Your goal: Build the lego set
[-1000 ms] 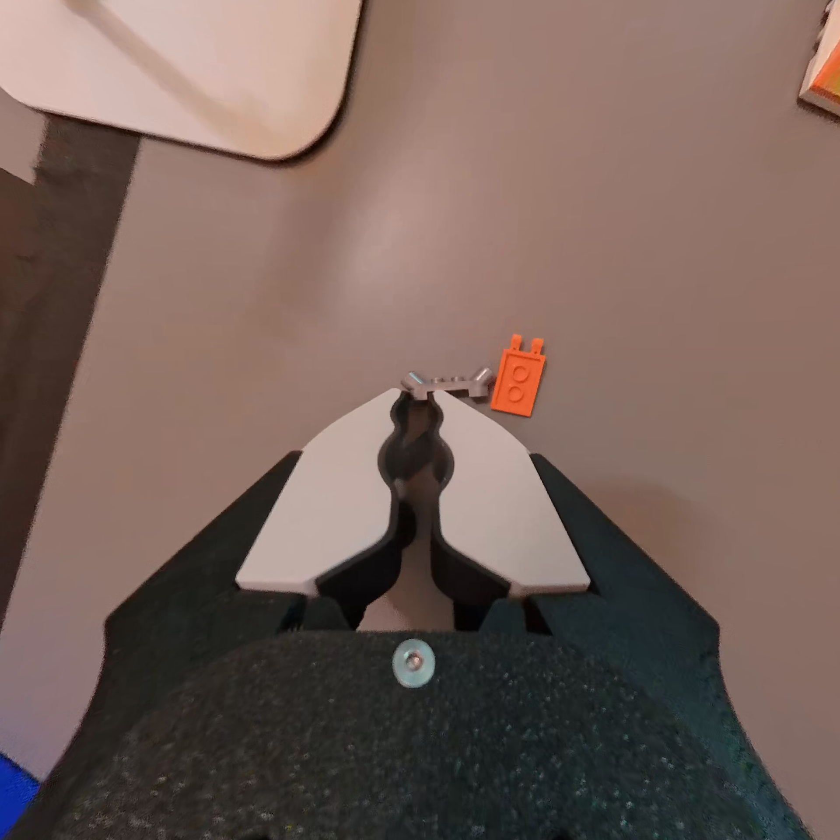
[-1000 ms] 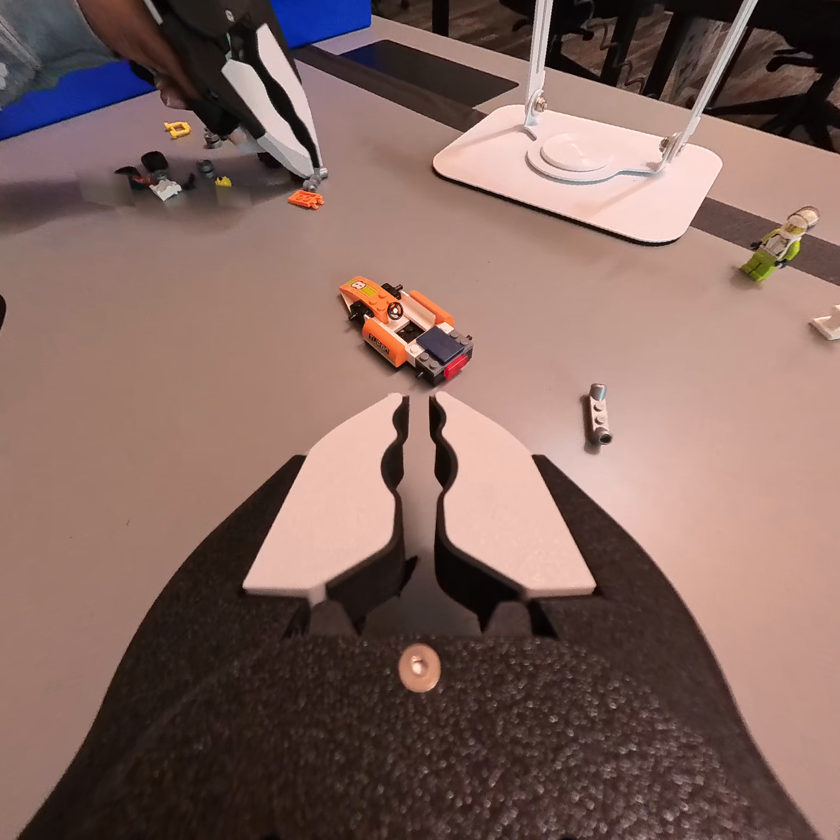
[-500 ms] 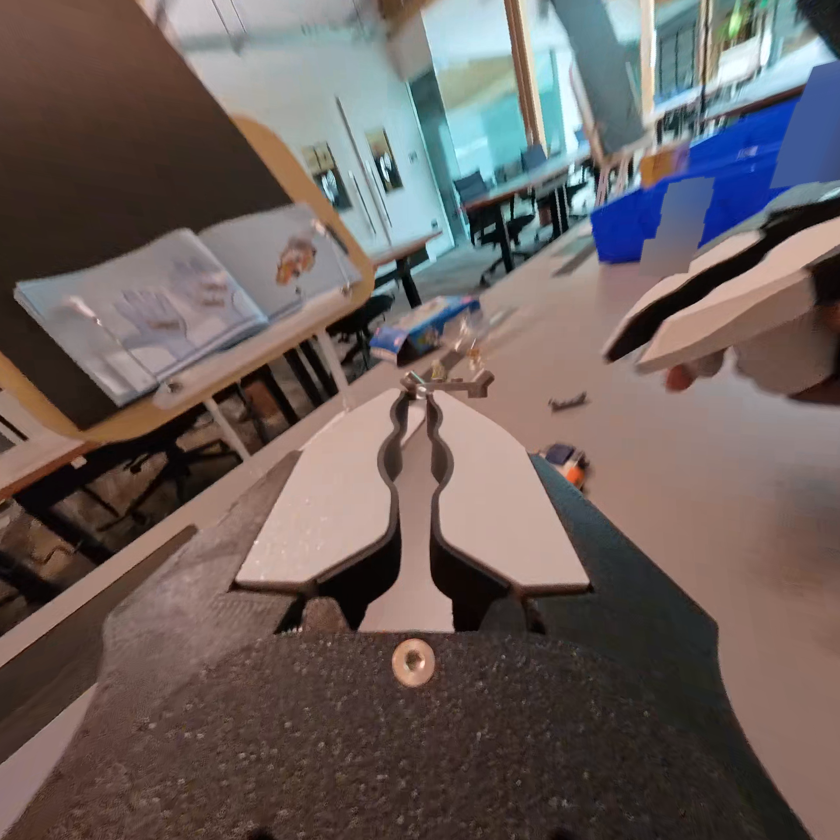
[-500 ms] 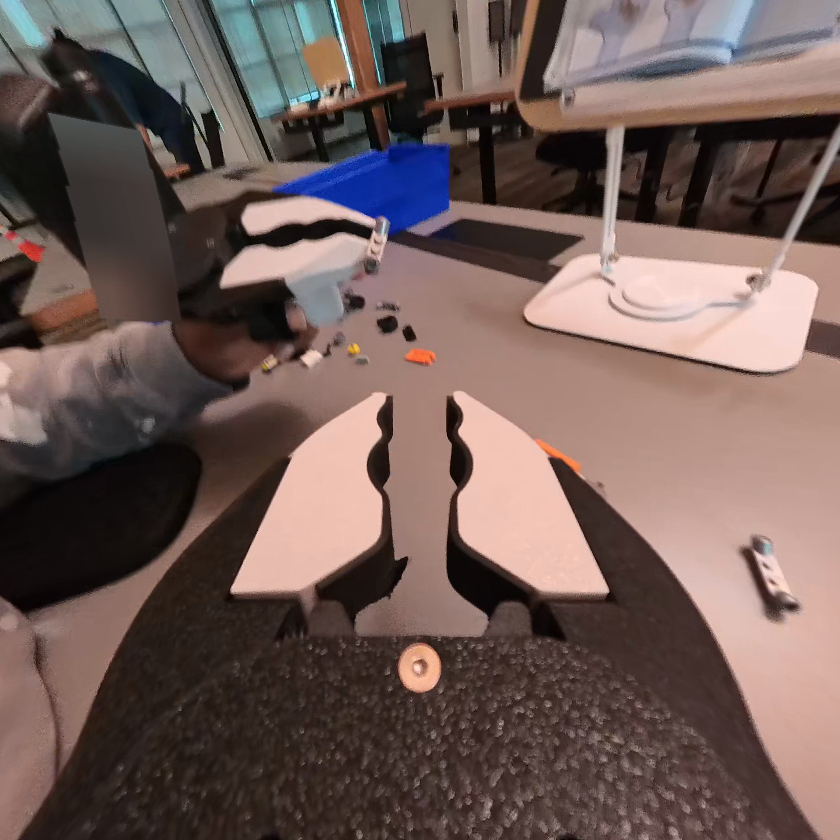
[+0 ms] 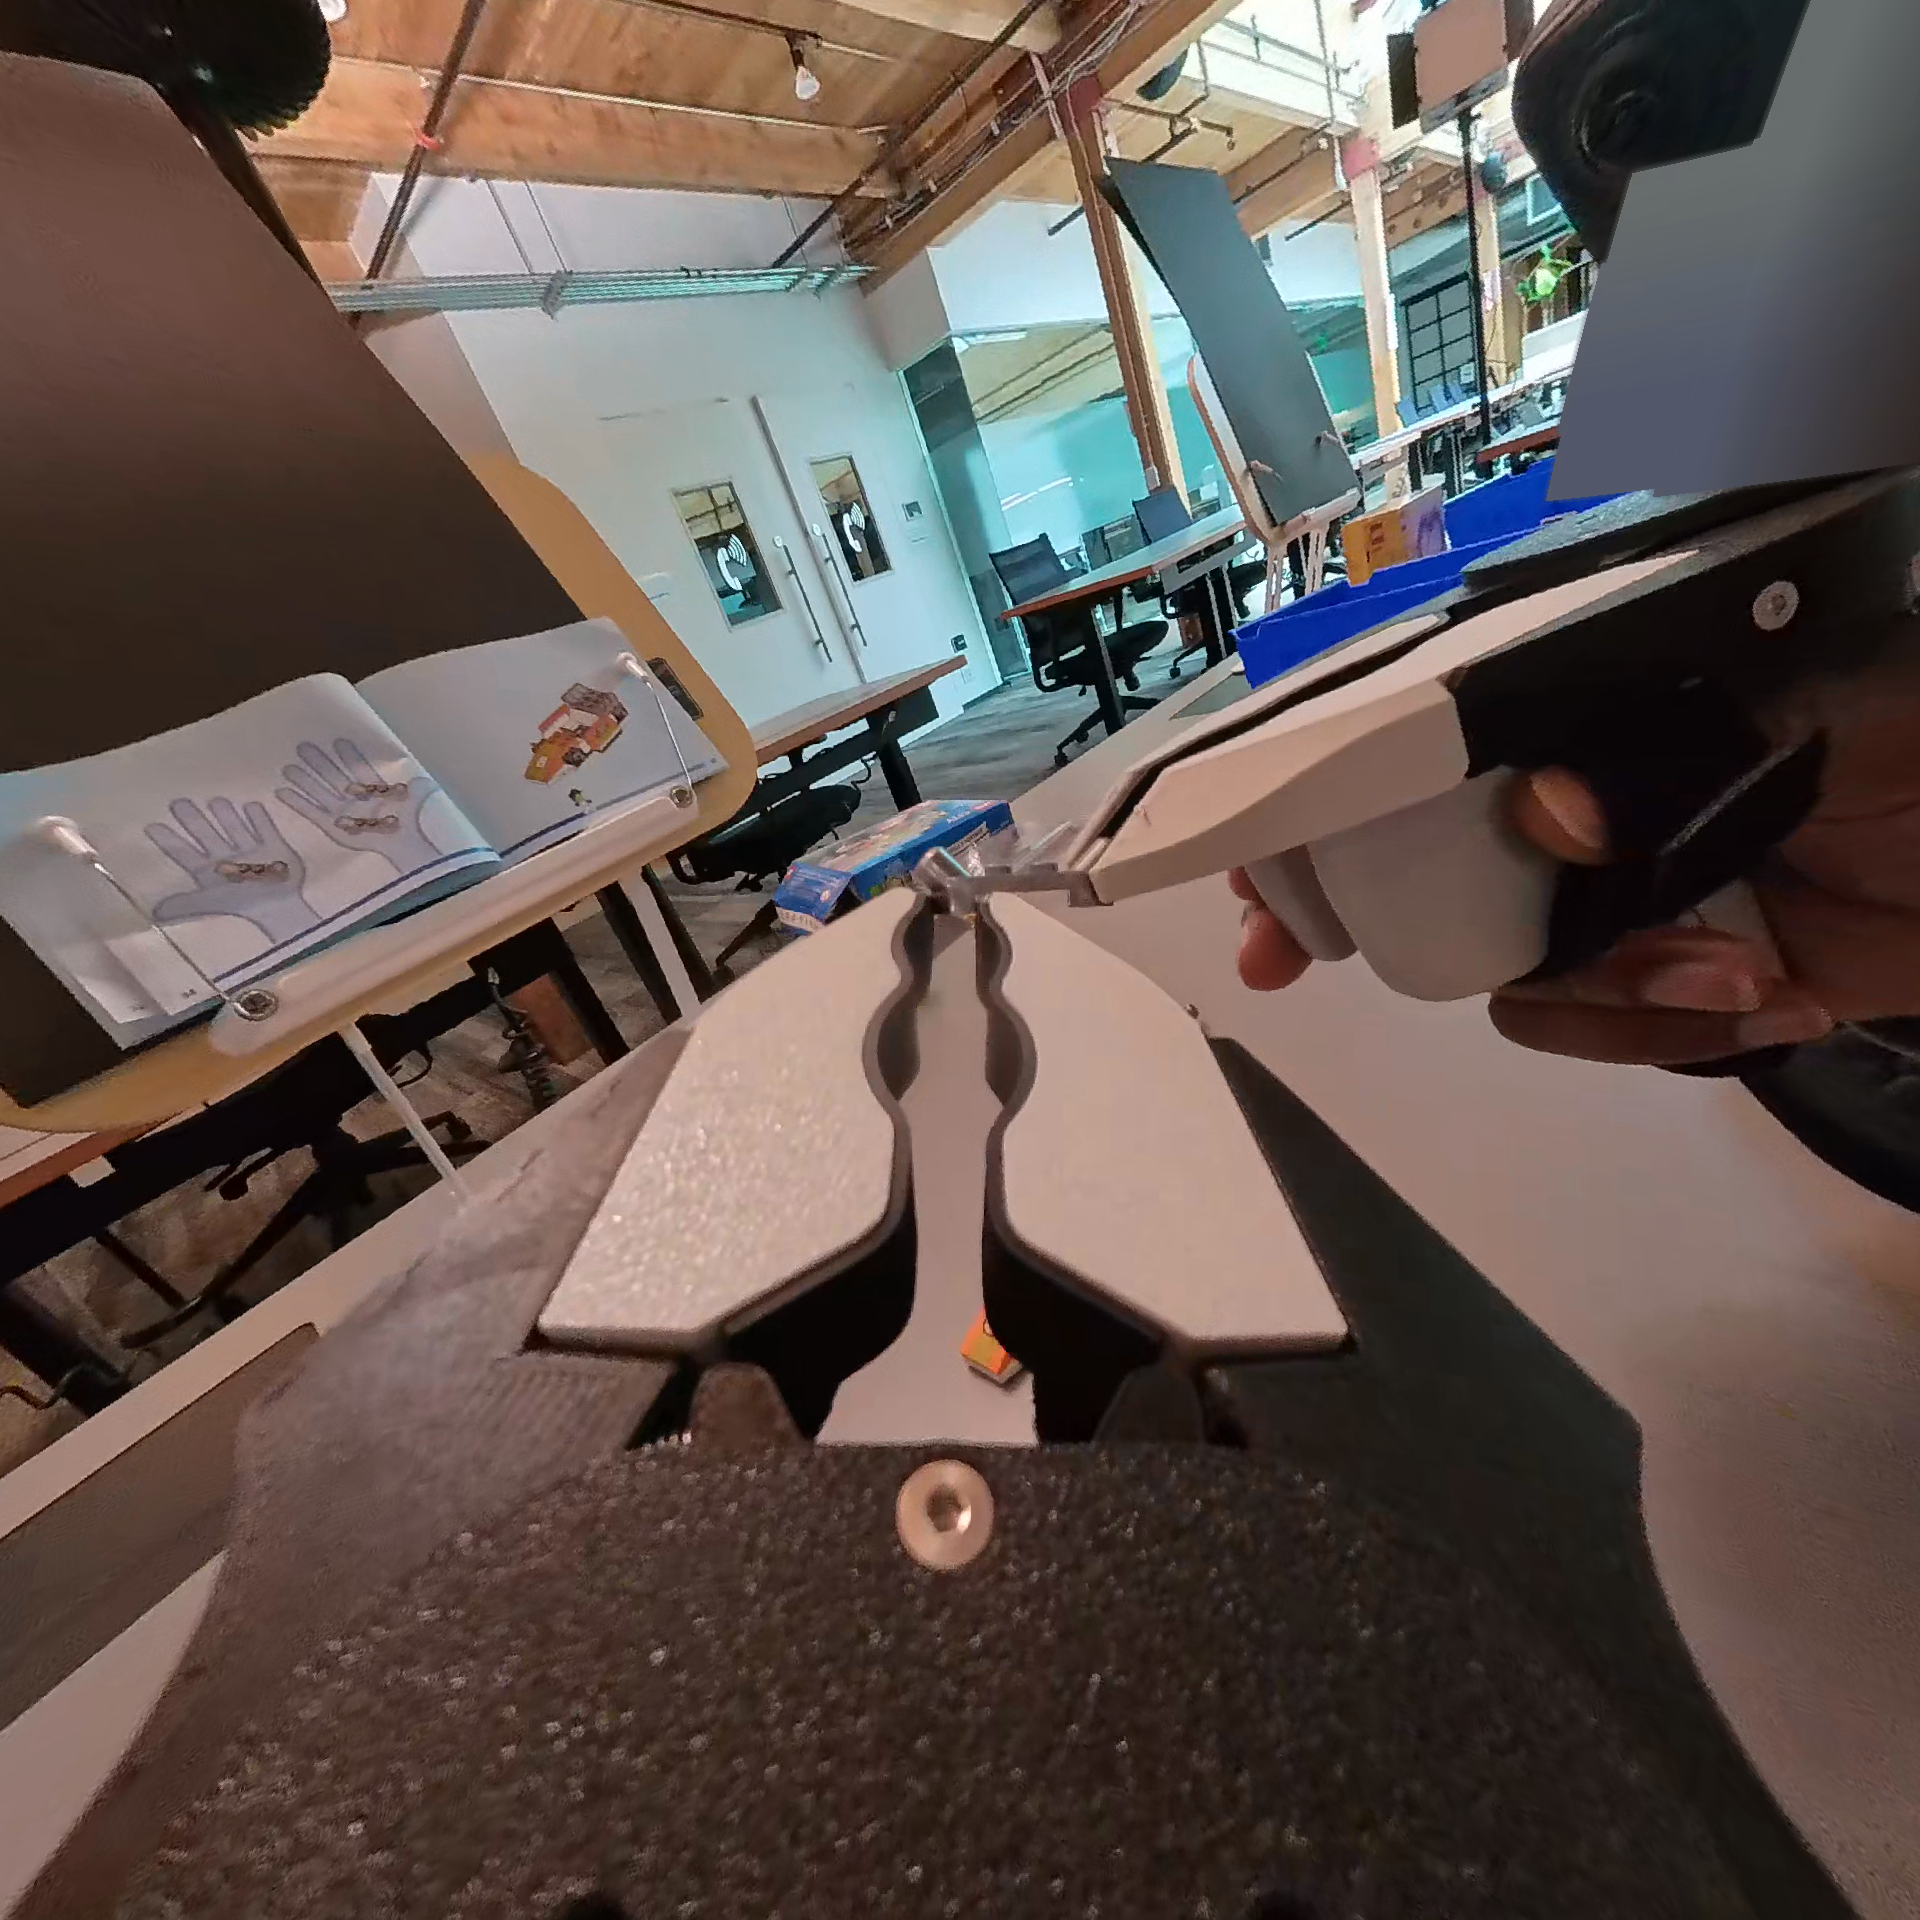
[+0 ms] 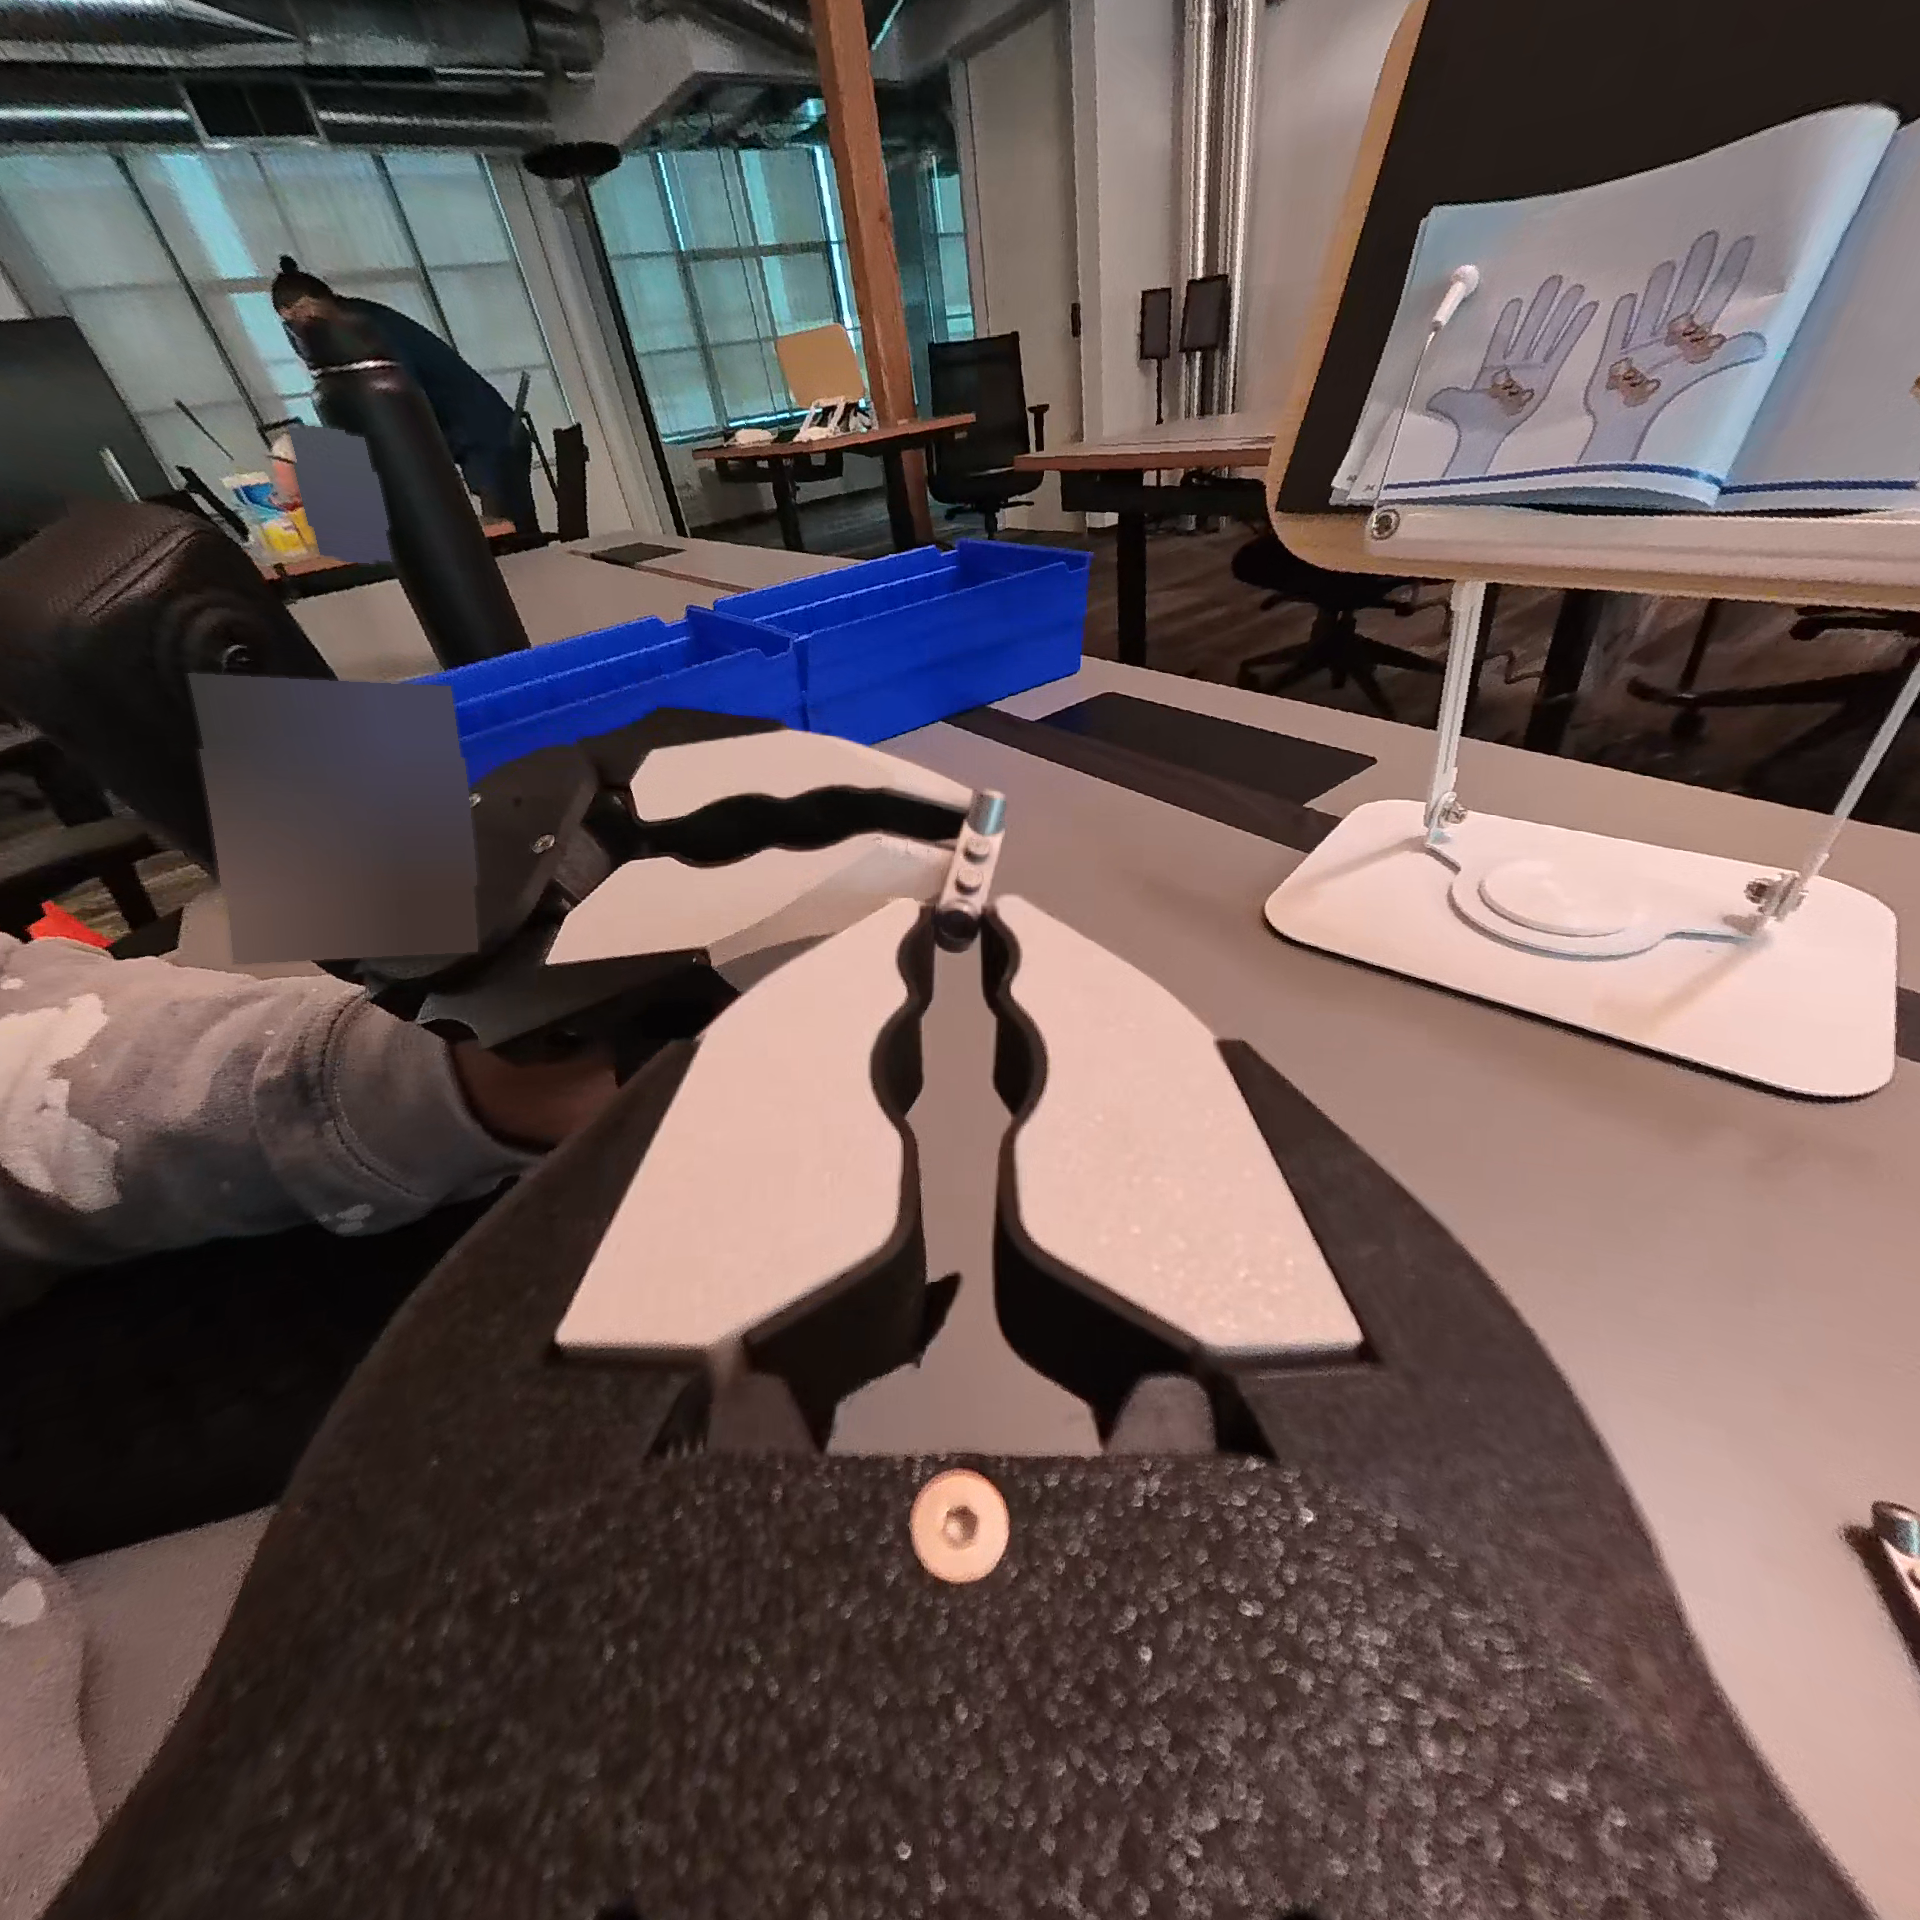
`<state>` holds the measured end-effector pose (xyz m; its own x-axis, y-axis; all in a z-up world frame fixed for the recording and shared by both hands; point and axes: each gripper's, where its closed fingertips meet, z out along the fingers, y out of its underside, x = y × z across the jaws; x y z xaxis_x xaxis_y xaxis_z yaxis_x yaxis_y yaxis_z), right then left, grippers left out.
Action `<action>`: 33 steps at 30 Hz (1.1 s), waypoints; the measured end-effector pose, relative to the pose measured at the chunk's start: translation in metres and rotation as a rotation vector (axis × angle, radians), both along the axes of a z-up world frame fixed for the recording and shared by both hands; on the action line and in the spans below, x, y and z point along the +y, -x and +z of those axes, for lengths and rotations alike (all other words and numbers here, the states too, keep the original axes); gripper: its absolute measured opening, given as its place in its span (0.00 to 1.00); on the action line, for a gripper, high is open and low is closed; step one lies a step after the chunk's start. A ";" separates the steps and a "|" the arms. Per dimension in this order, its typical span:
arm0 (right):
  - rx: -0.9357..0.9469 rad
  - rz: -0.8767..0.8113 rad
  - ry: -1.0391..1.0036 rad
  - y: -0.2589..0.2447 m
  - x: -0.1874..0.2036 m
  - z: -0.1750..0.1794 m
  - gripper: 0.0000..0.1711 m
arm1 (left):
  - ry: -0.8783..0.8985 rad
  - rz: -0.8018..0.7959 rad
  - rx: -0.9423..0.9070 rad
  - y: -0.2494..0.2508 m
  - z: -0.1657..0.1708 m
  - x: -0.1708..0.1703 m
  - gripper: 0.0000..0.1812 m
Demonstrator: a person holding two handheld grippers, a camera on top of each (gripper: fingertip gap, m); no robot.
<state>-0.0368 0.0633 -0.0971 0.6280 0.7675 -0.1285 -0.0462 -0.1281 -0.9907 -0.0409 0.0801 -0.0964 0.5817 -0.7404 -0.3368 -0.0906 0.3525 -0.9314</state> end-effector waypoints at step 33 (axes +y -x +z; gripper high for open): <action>-0.617 -0.250 0.348 -0.161 0.090 -0.155 0.05 | 0.357 -0.001 0.102 0.014 -0.060 0.028 0.09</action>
